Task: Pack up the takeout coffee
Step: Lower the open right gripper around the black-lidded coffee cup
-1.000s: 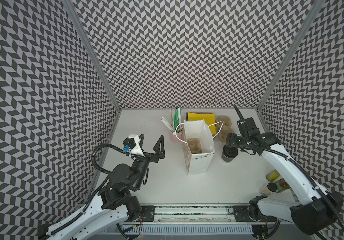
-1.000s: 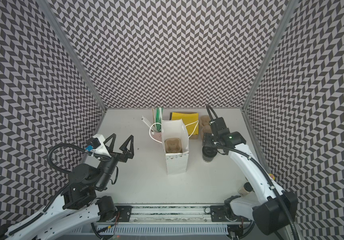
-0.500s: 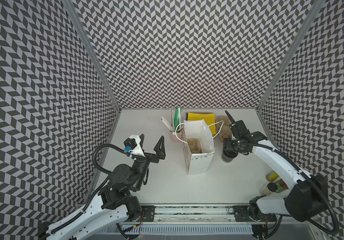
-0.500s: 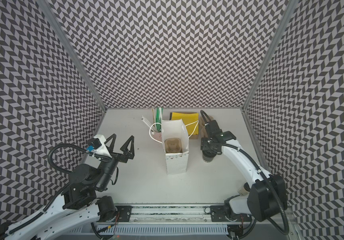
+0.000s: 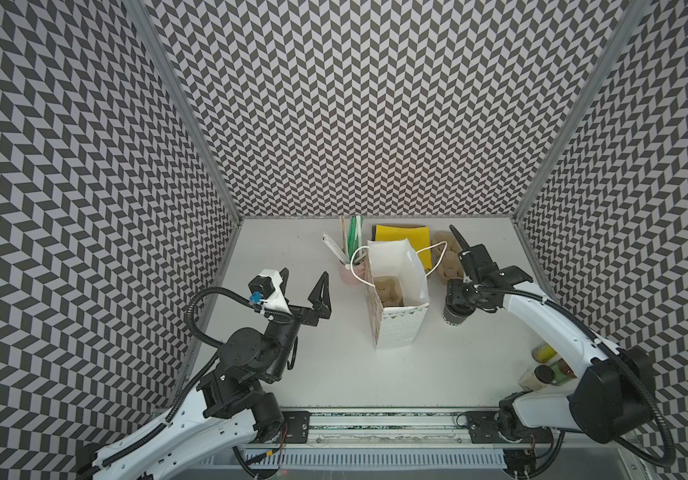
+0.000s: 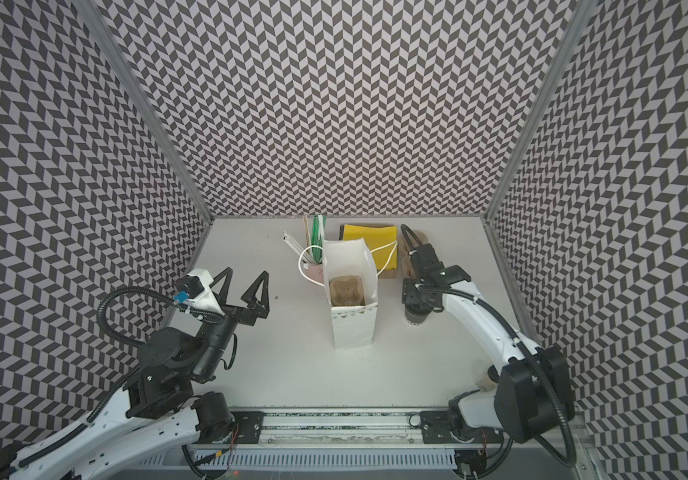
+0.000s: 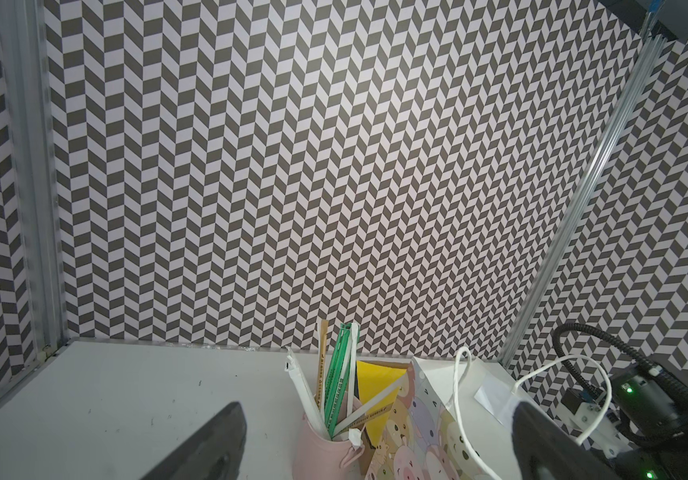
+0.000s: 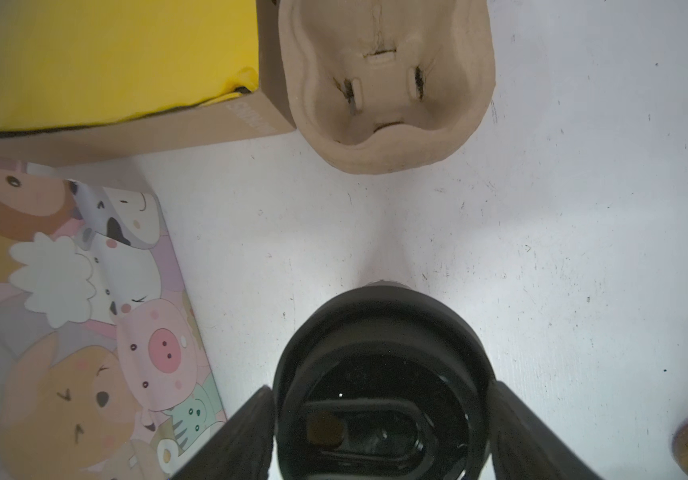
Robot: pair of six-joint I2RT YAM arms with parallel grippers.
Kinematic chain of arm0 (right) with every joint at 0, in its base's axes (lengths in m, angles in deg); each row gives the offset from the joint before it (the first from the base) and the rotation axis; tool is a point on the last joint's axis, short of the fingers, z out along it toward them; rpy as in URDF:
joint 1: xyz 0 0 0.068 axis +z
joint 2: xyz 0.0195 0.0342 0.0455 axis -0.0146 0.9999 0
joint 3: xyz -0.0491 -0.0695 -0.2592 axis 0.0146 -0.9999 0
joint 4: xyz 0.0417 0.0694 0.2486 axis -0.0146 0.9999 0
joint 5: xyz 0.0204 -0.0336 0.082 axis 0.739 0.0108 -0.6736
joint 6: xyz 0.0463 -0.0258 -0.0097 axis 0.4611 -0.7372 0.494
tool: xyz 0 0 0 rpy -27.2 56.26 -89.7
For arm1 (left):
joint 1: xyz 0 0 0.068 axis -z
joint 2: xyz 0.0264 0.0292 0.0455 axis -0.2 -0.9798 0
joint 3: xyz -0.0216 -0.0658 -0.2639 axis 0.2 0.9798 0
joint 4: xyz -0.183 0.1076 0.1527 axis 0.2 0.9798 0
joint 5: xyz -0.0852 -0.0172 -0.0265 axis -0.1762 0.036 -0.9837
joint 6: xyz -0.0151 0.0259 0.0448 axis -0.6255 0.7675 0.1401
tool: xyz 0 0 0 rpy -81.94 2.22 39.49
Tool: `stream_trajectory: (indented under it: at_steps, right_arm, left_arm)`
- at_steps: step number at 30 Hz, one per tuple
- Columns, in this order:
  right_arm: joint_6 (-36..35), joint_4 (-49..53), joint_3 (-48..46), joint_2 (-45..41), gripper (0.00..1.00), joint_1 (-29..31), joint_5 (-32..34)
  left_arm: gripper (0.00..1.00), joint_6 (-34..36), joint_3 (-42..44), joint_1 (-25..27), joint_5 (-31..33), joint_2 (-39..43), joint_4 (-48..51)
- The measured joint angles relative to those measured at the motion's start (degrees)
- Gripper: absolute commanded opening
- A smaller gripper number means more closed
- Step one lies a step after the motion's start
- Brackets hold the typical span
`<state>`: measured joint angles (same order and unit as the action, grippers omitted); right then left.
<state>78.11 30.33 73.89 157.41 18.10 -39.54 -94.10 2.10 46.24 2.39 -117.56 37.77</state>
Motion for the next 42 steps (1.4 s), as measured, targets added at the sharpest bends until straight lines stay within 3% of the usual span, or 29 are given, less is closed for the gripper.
stream_trajectory:
  at_steps: [9,25,30,38,42]
  right_arm:
    - [-0.9,-1.7,-2.3,-1.9,0.62,0.0,0.2]
    - [-3.8,-0.7,1.4,2.2,0.66,0.0,-2.1]
    - [-4.4,0.2,2.6,3.0,0.73,0.0,-4.0]
    - [-4.7,2.9,4.9,4.6,0.99,0.0,-5.3]
    - [-4.7,5.2,7.0,5.7,0.99,0.0,-5.1]
  left_arm:
    - [1.00,0.0,0.1,0.0,0.1,-0.5,0.0]
    - [1.00,0.2,0.1,0.0,0.2,-0.9,0.0]
    - [1.00,0.2,0.1,0.1,0.2,-1.4,0.0]
    - [1.00,0.2,0.2,0.4,0.6,-1.4,0.0]
    - [1.00,0.2,0.3,1.0,1.2,-1.1,0.0]
